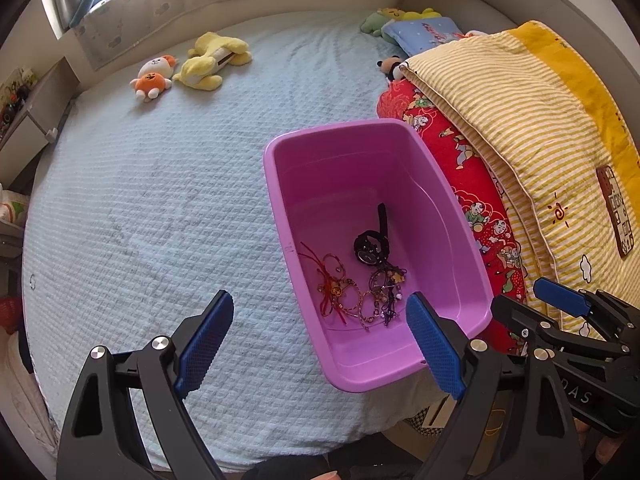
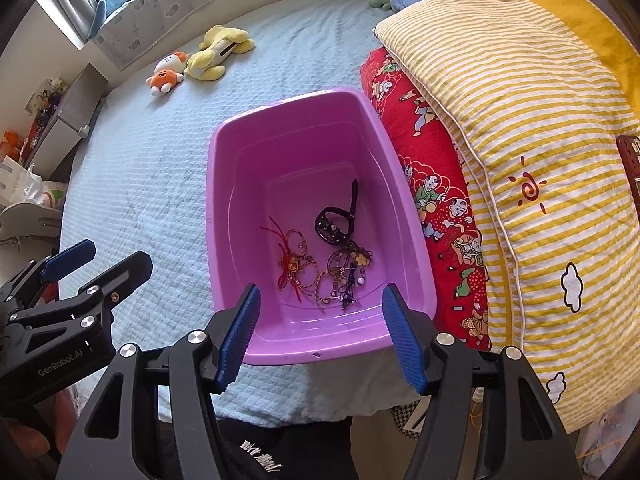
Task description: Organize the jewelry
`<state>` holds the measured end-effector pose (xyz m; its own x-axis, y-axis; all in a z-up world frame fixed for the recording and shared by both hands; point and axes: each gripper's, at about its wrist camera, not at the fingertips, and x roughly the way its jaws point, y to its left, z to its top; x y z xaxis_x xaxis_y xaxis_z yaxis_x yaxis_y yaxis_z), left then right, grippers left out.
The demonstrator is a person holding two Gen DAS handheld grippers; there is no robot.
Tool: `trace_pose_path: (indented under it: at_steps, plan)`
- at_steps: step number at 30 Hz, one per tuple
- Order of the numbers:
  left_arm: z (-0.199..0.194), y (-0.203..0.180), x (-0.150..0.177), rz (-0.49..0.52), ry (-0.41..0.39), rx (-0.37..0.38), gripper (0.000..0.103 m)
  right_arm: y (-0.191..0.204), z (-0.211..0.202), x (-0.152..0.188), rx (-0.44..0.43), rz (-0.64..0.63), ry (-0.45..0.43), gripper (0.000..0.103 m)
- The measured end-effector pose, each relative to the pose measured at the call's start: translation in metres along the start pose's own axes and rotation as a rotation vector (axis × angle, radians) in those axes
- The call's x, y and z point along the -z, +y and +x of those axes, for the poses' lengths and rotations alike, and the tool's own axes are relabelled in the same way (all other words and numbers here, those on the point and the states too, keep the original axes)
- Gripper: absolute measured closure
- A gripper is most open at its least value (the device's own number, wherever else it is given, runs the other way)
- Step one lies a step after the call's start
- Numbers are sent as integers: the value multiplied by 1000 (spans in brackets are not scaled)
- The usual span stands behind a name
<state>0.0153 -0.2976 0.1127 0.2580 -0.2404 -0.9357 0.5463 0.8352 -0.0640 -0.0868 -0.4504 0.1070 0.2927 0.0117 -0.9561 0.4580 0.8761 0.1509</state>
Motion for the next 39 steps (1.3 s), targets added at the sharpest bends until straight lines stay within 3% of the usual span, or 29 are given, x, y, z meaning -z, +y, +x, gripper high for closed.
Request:
trace_pose_path:
  at_steps: [39]
  plan:
    - [-16, 0, 6, 10, -7, 17, 17, 4, -18, 8, 15, 6, -24, 42]
